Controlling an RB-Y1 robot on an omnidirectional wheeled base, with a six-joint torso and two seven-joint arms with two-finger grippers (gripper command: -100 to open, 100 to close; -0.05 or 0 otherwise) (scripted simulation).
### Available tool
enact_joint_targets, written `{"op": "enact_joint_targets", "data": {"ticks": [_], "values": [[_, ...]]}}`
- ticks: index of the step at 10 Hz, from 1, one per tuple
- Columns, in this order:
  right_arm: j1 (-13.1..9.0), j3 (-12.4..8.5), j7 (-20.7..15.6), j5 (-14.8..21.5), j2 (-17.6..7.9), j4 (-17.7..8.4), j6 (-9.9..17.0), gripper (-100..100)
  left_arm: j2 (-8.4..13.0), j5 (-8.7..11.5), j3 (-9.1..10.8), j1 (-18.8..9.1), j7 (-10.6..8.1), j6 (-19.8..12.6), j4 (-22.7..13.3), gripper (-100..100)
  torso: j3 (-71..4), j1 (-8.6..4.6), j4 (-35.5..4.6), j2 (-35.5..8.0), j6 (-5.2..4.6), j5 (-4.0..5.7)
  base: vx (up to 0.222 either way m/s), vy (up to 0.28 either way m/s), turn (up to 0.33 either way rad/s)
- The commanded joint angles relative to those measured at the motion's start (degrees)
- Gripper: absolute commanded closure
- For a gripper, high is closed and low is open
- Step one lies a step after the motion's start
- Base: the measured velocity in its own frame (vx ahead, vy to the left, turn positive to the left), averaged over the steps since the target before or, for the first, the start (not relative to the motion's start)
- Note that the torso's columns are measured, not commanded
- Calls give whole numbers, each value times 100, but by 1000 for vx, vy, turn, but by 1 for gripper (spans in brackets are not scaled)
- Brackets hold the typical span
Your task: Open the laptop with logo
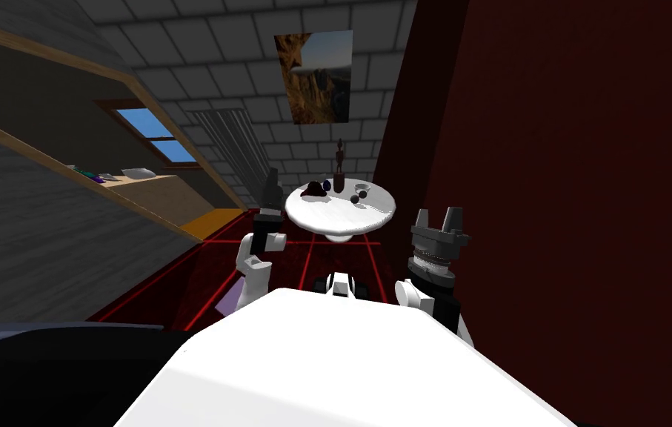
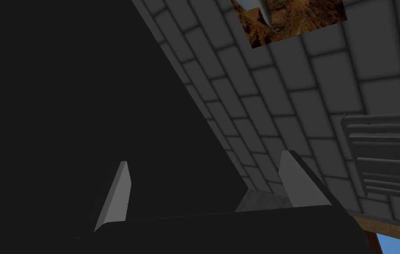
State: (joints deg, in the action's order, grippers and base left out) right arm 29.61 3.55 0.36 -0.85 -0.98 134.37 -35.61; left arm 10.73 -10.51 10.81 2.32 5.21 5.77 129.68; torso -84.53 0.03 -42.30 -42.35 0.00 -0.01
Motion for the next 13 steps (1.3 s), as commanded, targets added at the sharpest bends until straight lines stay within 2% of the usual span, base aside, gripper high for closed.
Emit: {"op": "enact_joint_targets", "data": {"ticks": [1, 2, 3, 5, 6, 8, 9, 10, 12, 13], "values": [[0, 0, 0, 0, 0, 0, 0, 0, 107, -58, 177, -454, 14, -325, -87, -100, -4, -3, 1, 7, 0, 1, 31, -21, -12], [0, 0, 0, 0, 0, 0, 0, 0, 107, -58, 177, -590, 14, -325, -87, -100, -5, -4, 2, 8, 0, 1, 12, -11, 1], [0, 0, 0, 0, 0, 0, 0, 0, 175, -123, 333, -771, 35, -598, -152, -100, -2, -1, 1, 3, 0, 1, 31, -17, -25], [0, 0, 0, 0, 0, 0, 0, 0, 175, -123, 333, -1080, 35, -642, -152, -100, -7, -5, 3, 10, 0, 2, 27, -16, -4], [0, 0, 0, 0, 0, 0, 0, 0, 234, -187, 491, -1249, 57, -875, -224, -100, -3, -1, 1, 4, 1, 1, 27, -13, -15], [0, 0, 0, 0, 0, 0, 0, 0, 234, -187, 491, -1571, 57, -970, -224, -100, -5, -3, 2, 9, 0, 1, 27, -13, -6], [0, 0, 0, 0, 0, 0, 0, 0, 284, -248, 650, -1725, 77, -1199, -303, -100, -3, -2, 1, 4, 0, 1, 33, -25, -18], [0, 0, 0, 0, 0, 0, 0, 0, 284, -248, 650, -1862, 77, -1306, -303, -100, -4, -6, 2, 8, 0, 1, 32, -19, -5], [0, 0, 0, 0, 0, 0, 0, 0, 284, -248, 650, -2104, 77, -1306, -303, -100, -2, 1, 1, 3, 0, 0, 7, -3, 1], [0, 0, 0, 0, 0, 0, 0, 0, 326, -304, 808, -2311, 95, -1598, -390, -100, 0, 2, 0, 0, 0, -1, 31, -11, -14]]}}
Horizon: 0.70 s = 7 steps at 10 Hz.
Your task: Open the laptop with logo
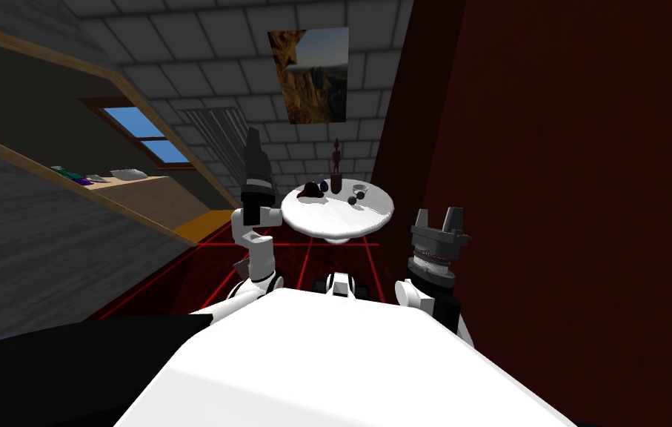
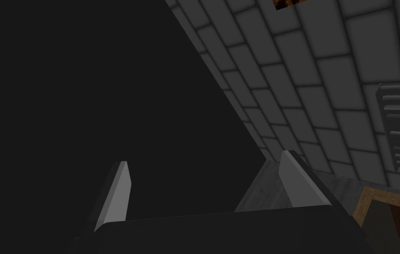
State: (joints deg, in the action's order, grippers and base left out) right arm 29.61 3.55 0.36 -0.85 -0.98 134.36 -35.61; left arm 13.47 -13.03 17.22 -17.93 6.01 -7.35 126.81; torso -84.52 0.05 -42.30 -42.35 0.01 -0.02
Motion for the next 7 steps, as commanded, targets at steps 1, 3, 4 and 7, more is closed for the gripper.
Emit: {"op": "enact_joint_targets", "data": {"ticks": [1, 3, 4, 7], "values": [[0, 0, 0, 0, 0, 0, 0, 0, 52, -52, 167, -437, 15, -338, -103, -100, -5, -4, 2, 9, 0, 1, 36, -15, -3], [0, 0, 0, 0, 0, 0, 0, 0, 52, -52, 167, -606, 15, -338, -103, -100, -4, -5, 2, 5, 0, 2, 8, -4, 1], [0, 0, 0, 0, 0, 0, 0, 0, 85, -105, 322, -842, 33, -618, -197, -100, 0, -3, 0, 0, -1, 1, 23, -11, -8], [0, 0, 0, 0, 0, 0, 0, 0, 112, -152, 475, -1298, 48, -918, -298, -100, -5, -4, 2, 7, 0, 2, 27, -11, -2]]}}
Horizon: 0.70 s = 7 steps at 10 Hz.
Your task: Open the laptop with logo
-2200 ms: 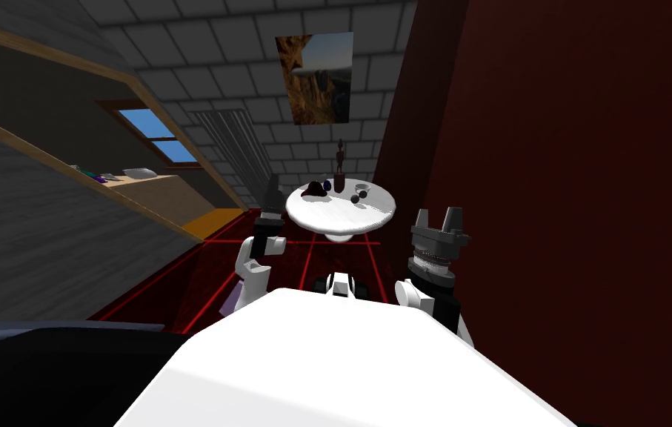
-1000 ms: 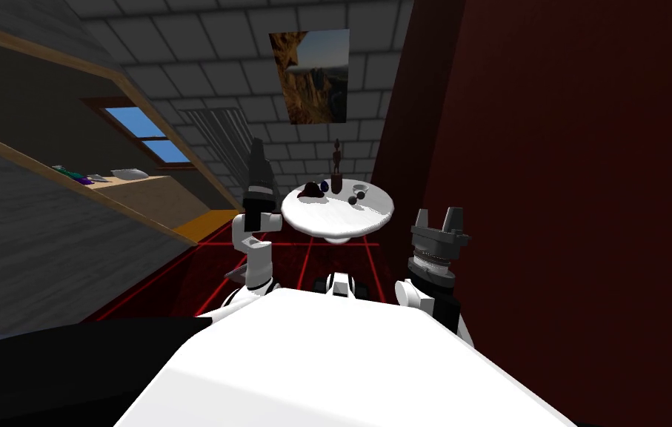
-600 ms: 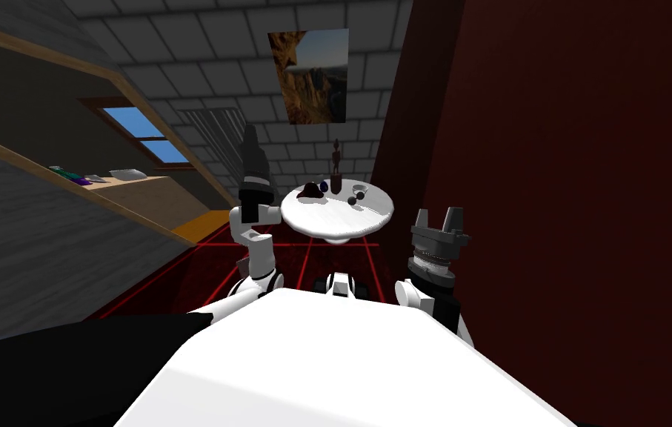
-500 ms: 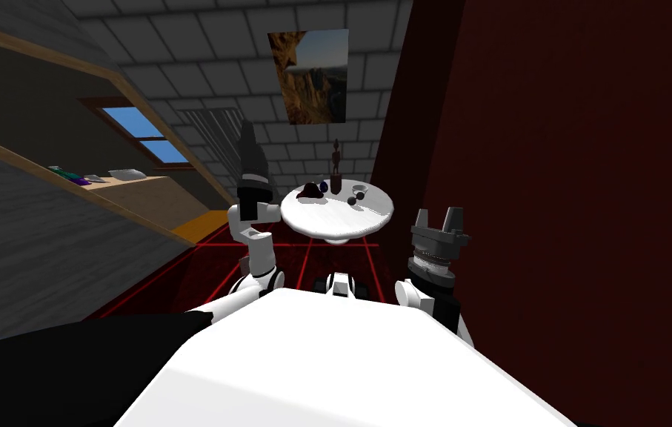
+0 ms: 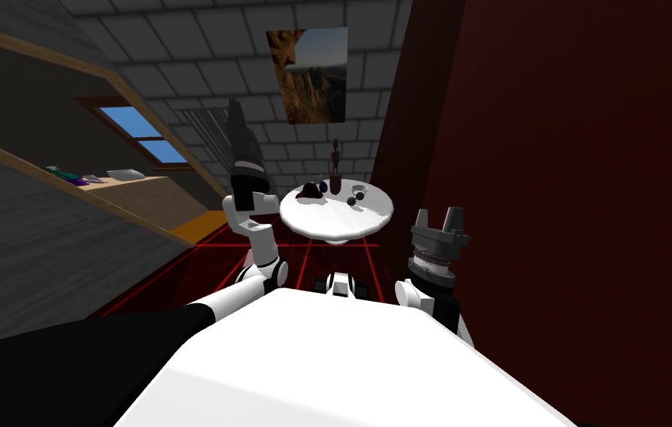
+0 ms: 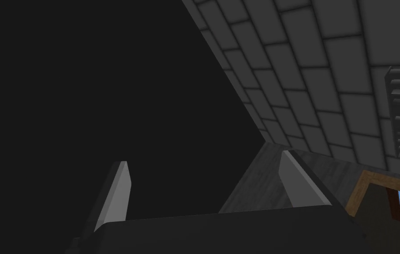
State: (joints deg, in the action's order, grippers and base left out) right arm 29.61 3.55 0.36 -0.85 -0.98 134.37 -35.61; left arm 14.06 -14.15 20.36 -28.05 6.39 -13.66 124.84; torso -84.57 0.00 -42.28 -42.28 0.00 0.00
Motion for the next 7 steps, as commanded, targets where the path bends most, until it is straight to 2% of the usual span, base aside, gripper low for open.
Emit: {"op": "enact_joint_targets", "data": {"ticks": [1, 2, 3, 5, 6, 7], "values": [[0, 0, 0, 0, 0, 0, 0, 0, 53, -39, 161, -468, 10, -404, -101, -100, -1, 1, 0, 3, 0, -1, 34, -12, 2], [0, 0, 0, 0, 0, 0, 0, 0, 53, -39, 161, -645, 10, -404, -101, -100, -1, -1, 1, 2, 0, 0, 17, -5, 1], [0, 0, 0, 0, 0, 0, 0, 0, 73, -81, 310, -827, 24, -653, -209, -100, 2, 0, -1, -3, -1, 0, 32, -8, -1], [0, 0, 0, 0, 0, 0, 0, 0, 73, -81, 310, -1164, 24, -755, -209, -100, 1, 0, 0, -1, 0, 0, 24, -6, 3], [0, 0, 0, 0, 0, 0, 0, 0, 87, -116, 453, -1356, 36, -1044, -323, -100, 3, -1, -1, -5, -1, 0, 25, -4, 5], [0, 0, 0, 0, 0, 0, 0, 0, 87, -116, 453, -1585, 36, -1106, -323, -100, 1, 0, -1, -1, 0, 0, 27, -9, 6]]}}
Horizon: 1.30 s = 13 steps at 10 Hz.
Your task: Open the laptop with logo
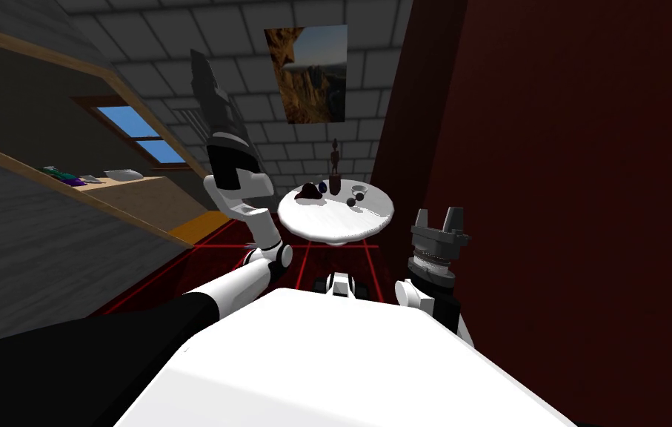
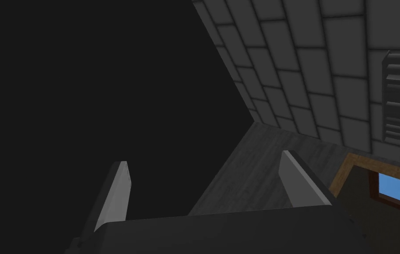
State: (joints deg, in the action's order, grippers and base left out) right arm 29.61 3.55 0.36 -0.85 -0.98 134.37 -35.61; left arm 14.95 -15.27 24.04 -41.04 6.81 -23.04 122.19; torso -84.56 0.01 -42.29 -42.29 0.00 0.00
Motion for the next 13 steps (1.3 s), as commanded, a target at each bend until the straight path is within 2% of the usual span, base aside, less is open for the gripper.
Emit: {"op": "enact_joint_targets", "data": {"ticks": [1, 2, 4, 5, 7, 8, 10, 11, 13], "values": [[0, 0, 0, 0, 0, 0, 0, 0, -2, -4, 85, -438, -6, -169, -58, -100, -1, -2, 1, 1, -1, 1, 15, -6, 0], [0, 0, 0, 0, 0, 0, 0, 0, 6, -33, 223, -652, 3, -468, -177, -100, 1, -1, 0, -2, 0, 0, 29, -3, 13], [0, 0, 0, 0, 0, 0, 0, 0, 6, -33, 223, -971, 3, -519, -177, -100, -2, 0, 1, 2, -1, 0, 21, -5, 4], [0, 0, 0, 0, 0, 0, 0, 0, 8, -55, 355, -1164, 11, -786, -301, -100, 2, -1, -1, -3, -1, 1, 25, -3, 19], [0, 0, 0, 0, 0, 0, 0, 0, 8, -55, 355, -1498, 11, -867, -301, -100, -2, -1, 1, 2, -1, 0, 24, -2, 6], [0, 0, 0, 0, 0, 0, 0, 0, 3, -71, 481, -1656, 16, -1122, -429, -100, 1, -2, 0, -2, -1, 1, 25, -1, 24], [0, 0, 0, 0, 0, 0, 0, 0, 3, -71, 481, -2009, 16, -1211, -429, -100, -1, 0, 0, 0, -1, 0, 18, 1, 7], [0, 0, 0, 0, 0, 0, 0, 0, -7, -79, 600, -2163, 19, -1472, -561, -100, 2, -2, -1, -4, -1, 1, 23, 1, 25], [0, 0, 0, 0, 0, 0, 0, 0, -7, -79, 600, -2521, 19, -1551, -561, -100, -1, 0, 1, 1, -1, 0, 18, 3, 11]]}}
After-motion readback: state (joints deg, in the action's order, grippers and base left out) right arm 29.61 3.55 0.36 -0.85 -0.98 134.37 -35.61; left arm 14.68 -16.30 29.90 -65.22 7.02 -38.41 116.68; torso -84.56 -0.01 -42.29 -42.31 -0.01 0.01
